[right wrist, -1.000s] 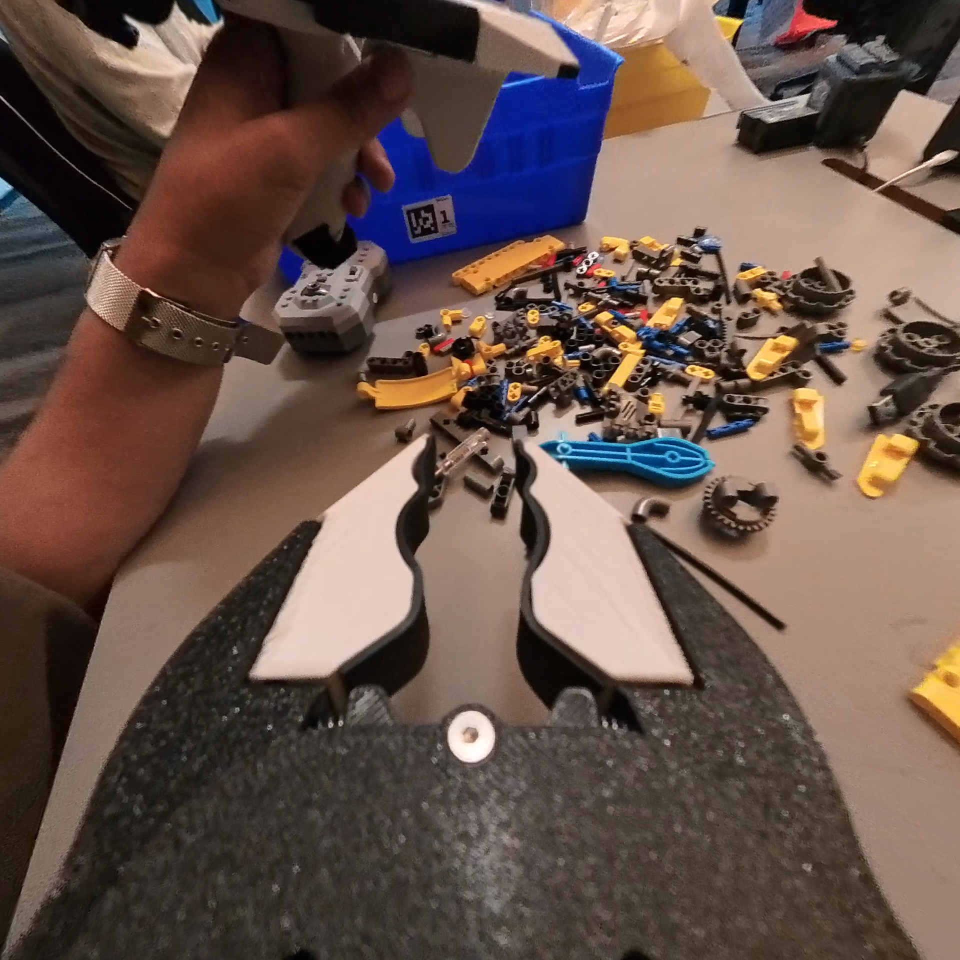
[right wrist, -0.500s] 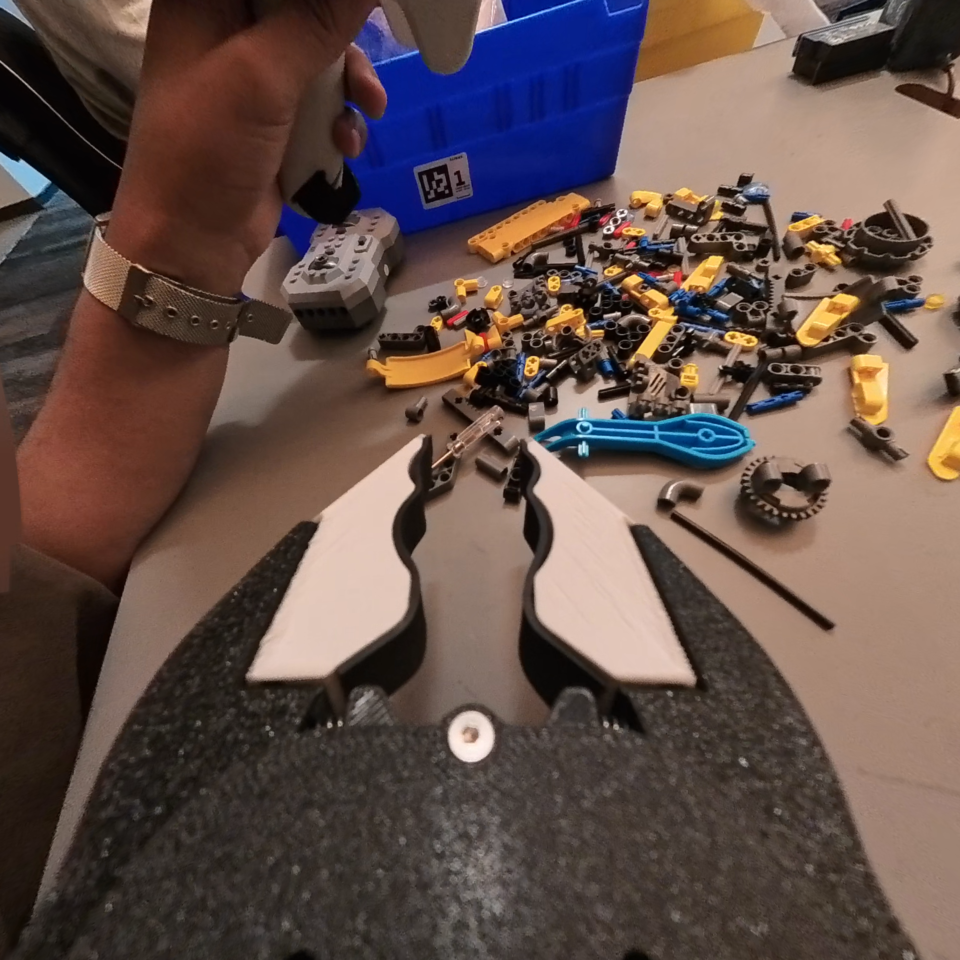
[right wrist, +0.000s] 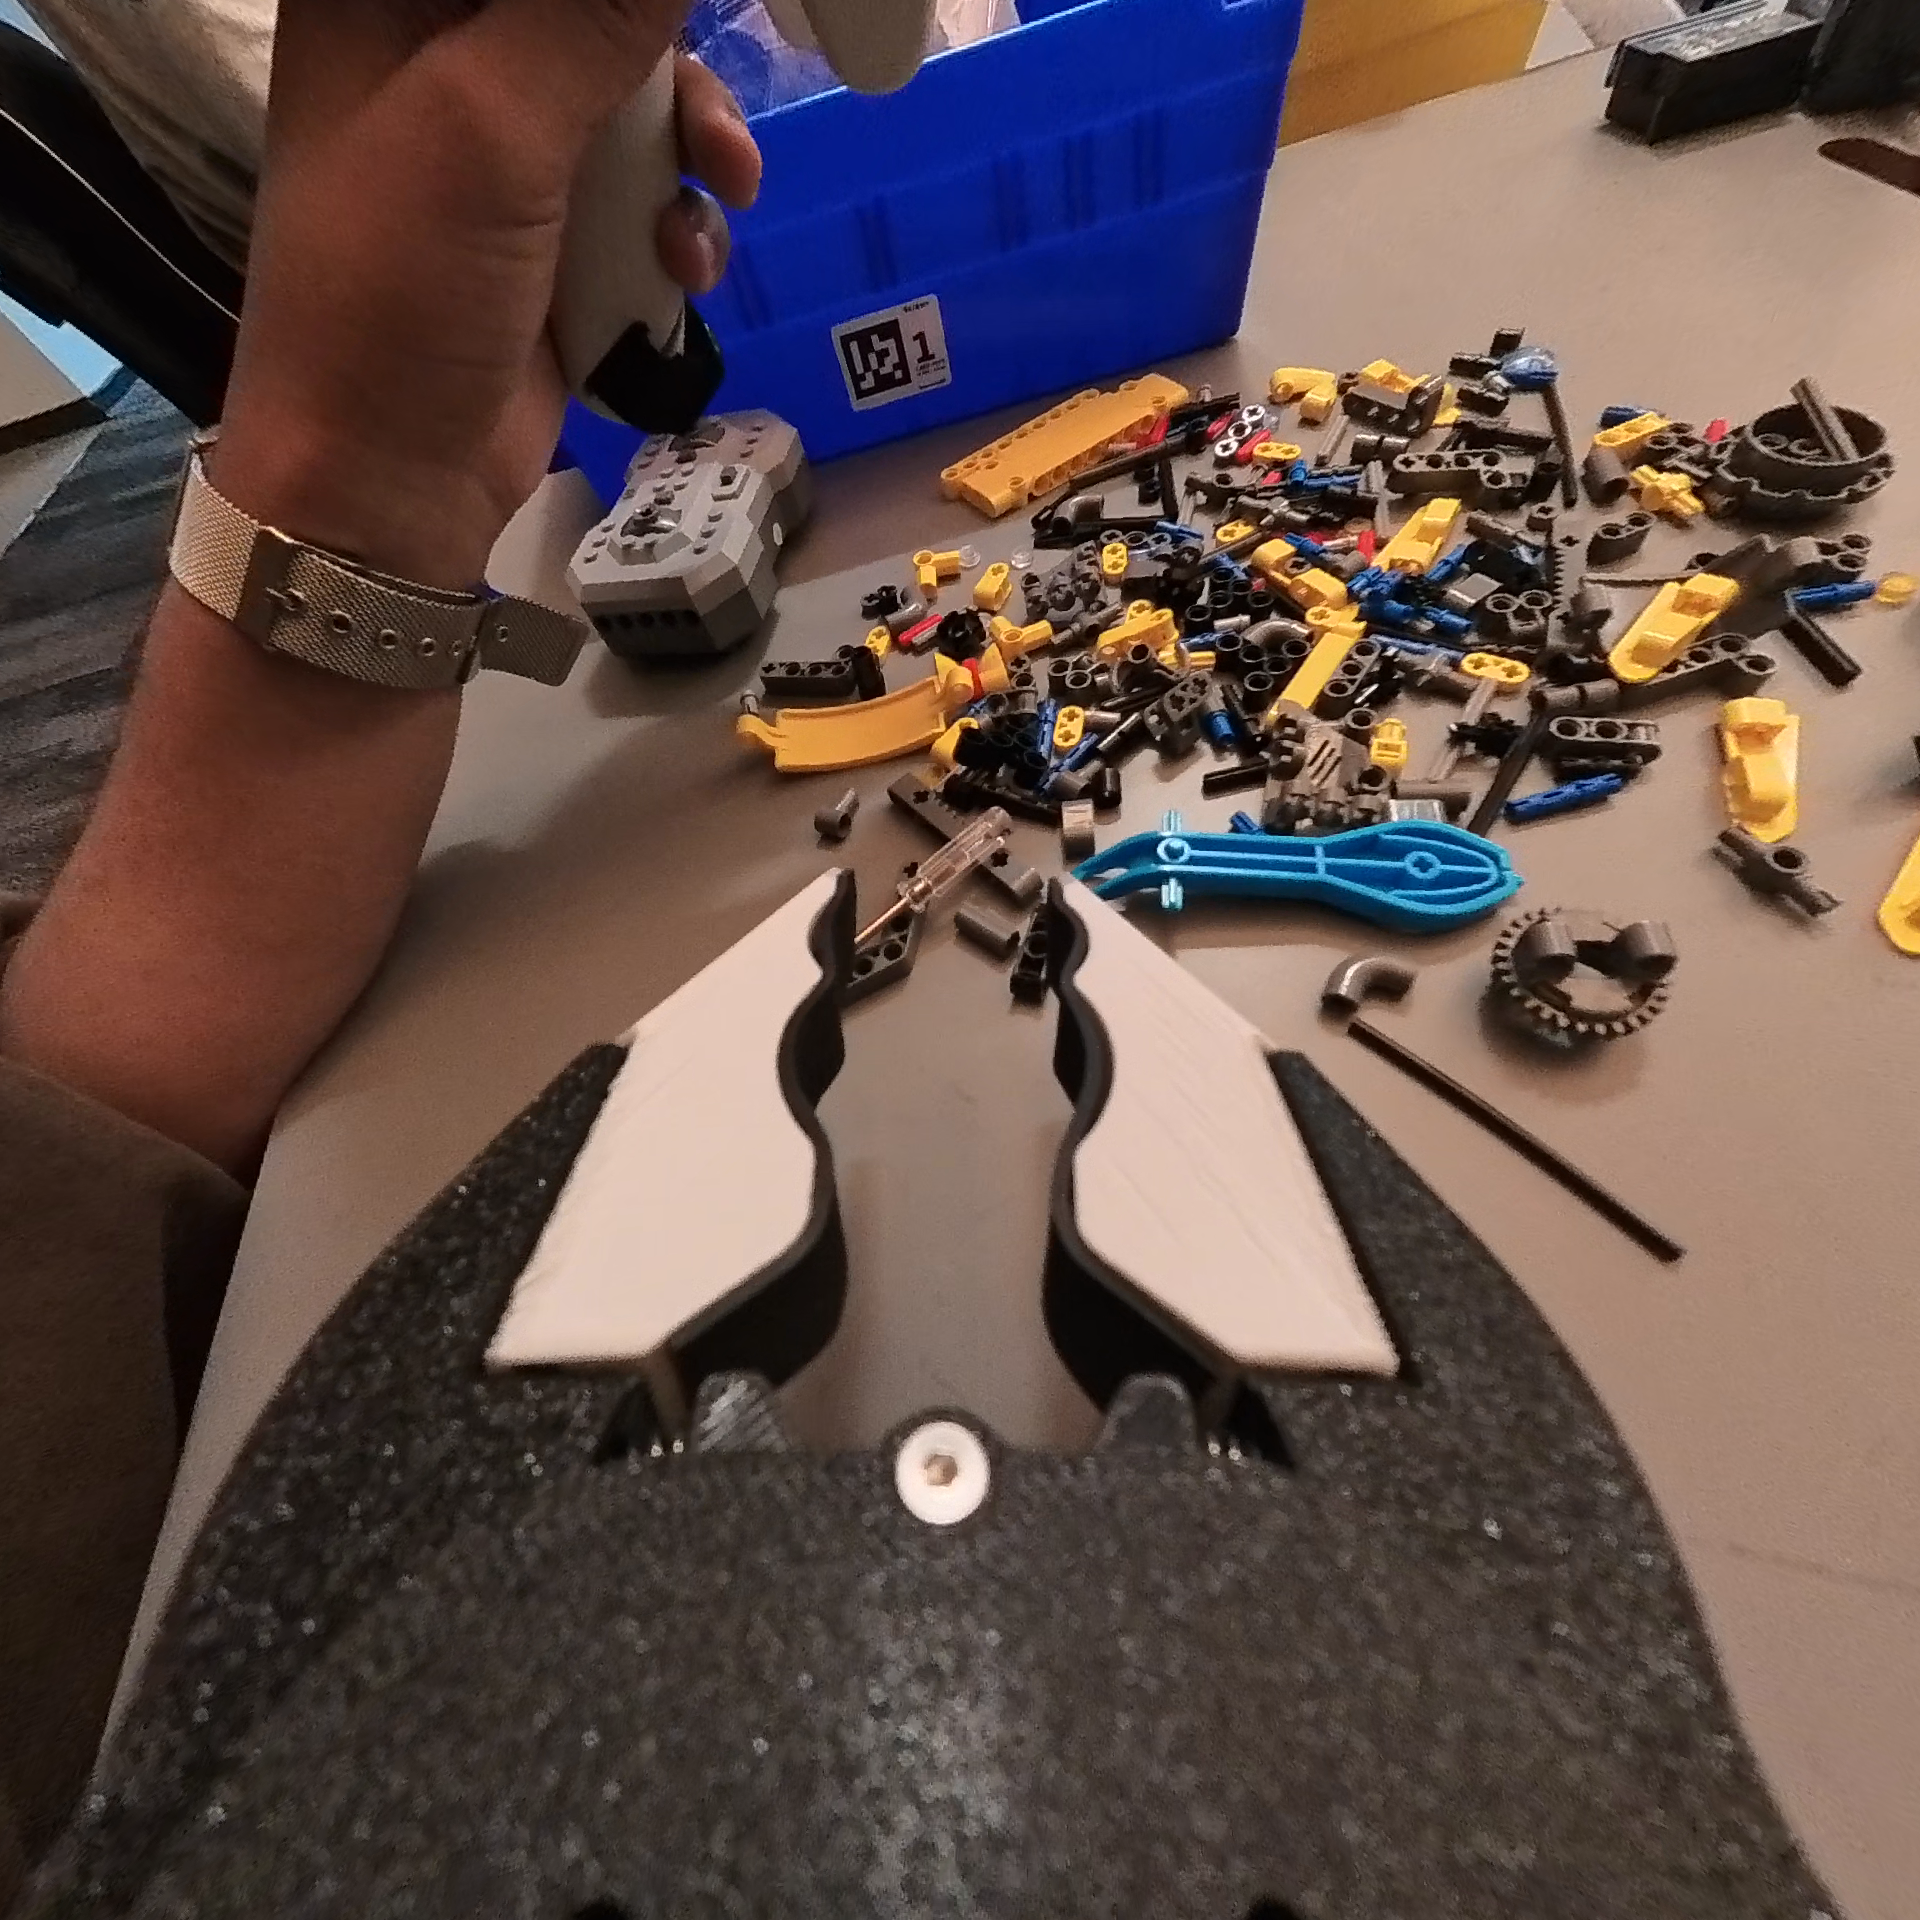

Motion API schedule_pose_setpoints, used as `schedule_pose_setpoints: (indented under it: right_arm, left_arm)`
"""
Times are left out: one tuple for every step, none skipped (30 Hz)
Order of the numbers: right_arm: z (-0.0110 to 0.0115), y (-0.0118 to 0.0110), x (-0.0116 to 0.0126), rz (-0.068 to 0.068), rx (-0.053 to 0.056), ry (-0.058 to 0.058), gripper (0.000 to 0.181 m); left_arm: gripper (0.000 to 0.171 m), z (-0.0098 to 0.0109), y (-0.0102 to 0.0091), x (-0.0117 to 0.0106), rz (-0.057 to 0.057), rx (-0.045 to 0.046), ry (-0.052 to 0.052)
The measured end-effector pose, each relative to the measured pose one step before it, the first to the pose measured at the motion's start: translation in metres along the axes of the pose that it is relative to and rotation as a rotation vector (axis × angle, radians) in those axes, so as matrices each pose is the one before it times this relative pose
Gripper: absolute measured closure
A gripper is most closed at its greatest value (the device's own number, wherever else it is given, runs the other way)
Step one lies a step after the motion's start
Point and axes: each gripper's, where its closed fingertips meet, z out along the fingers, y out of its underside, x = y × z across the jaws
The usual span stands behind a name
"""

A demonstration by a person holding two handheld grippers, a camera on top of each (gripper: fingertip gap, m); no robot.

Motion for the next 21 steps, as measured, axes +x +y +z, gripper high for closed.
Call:
schedule_pose_setpoints:
  right_arm:
    - [0.00014, 0.00006, -0.00002, -0.0013, -0.0009, 0.0006, 0.145]
    - [0.00015, 0.00021, -0.00004, -0.0012, -0.0013, 0.0003, 0.145]
    - [0.00013, 0.00012, -0.00014, -0.0013, -0.0012, 0.0004, 0.145]
    - [0.00012, 0.0001, -0.00003, -0.0013, -0.0011, 0.0005, 0.145]
    - [0.00016, 0.00019, -0.00001, -0.0012, -0.0012, 0.0005, 0.145]
    - [0.00011, 0.00012, -0.00008, -0.0011, -0.0013, 0.0002, 0.145]
    - [0.00015, 0.00008, -0.00017, -0.0013, -0.0009, 0.0002, 0.145]
    - [0.00006, 0.00007, -0.00003, -0.0014, -0.0006, 0.0005, 0.145]
    - [0.0001, 0.0002, -0.00012, -0.0013, -0.0008, 0.0005, 0.145]
    - [0.00013, 0.00007, -0.00002, -0.0014, -0.001, 0.0005, 0.145]
    - [0.00005, 0.00013, -0.00011, -0.0016, -0.0009, 0.0005, 0.145]
    - [0.00013, 0.00011, -0.0001, -0.0015, -0.0011, 0.0006, 0.145]
    - [0.00015, 0.00011, -0.00016, -0.0019, -0.001, 0.0006, 0.145]
    - [0.00014, 0.00011, -0.0001, -0.002, -0.001, 0.001, 0.145]
    - [0.00013, 0.00014, -0.00015, -0.002, -0.0013, 0.0008, 0.145]
    - [0.00013, 0.00013, -0.00011, -0.0022, -0.0012, 0.0009, 0.145]
    - [0.00015, 0.00013, -0.00018, -0.0024, -0.0011, 0.001, 0.145]
    - [0.00013, 0.00016, -0.00015, -0.0026, -0.0013, 0.0011, 0.145]
    - [0.00017, 0.0003, -0.00022, -0.0028, -0.0016, 0.0011, 0.145]
    - [0.0002, 0.00017, -0.0002, -0.0031, -0.0017, 0.0012, 0.145]
    - [0.00019, 0.00019, -0.00017, -0.0033, -0.0018, 0.0013, 0.145]
  left_arm:
    - [0.134, -0.00015, -0.00017, -0.00013, -0.0002, 0.00075, -0.0005]
    - [0.134, -0.0001, -0.00017, -0.00003, 0.0, 0.00066, -0.0006]
    - [0.134, -0.00013, 0.0, -0.00028, -0.0003, 0.00019, -0.001]
    - [0.134, -0.00011, -0.00018, -0.00039, -0.0007, 0.00076, -0.0019]
    - [0.134, -0.00014, -0.00008, -0.00045, -0.0009, 0.00082, -0.0015]
    - [0.134, -0.00007, 0.00009, -0.00054, -0.0023, -0.0006, -0.0018]
    - [0.134, 0.00011, 0.00098, -0.00104, -0.0046, -0.00539, -0.0041]
    - [0.134, 0.00027, 0.00132, -0.00115, -0.0047, -0.00756, -0.0036]
    - [0.134, 0.00022, 0.00123, -0.00103, -0.0041, -0.00608, -0.0018]
    - [0.134, 0.00019, 0.00099, -0.00105, -0.005, -0.00498, -0.0021]
    - [0.134, 0.00003, 0.00052, -0.0008, -0.0047, -0.00261, -0.0016]
    - [0.134, -0.00014, 0.00005, -0.00078, -0.0032, -0.00025, -0.0022]
    - [0.134, -0.00031, -0.00012, -0.00069, -0.0021, 0.00059, -0.0026]
    - [0.134, -0.0001, -0.00007, -0.0006, -0.0016, 0.00067, -0.0022]
    - [0.134, -0.0001, 0.00002, -0.00034, -0.0011, -0.00003, -0.0011]
    - [0.134, 0.00004, 0.00021, -0.00039, -0.0013, -0.00178, -0.0009]
    - [0.134, 0.00007, 0.00051, -0.00038, -0.0013, -0.00262, -0.0017]
    - [0.134, 0.00003, 0.00037, -0.00042, -0.0003, -0.00225, -0.0021]
    - [0.134, -0.00002, 0.00019, -0.00047, -0.0004, -0.0015, -0.0023]
    - [0.134, -0.00006, 0.00001, -0.00039, -0.0015, -0.00006, -0.001]
    - [0.134, -0.00005, 0.0, -0.00013, -0.0024, 0.00002, 0.0004]
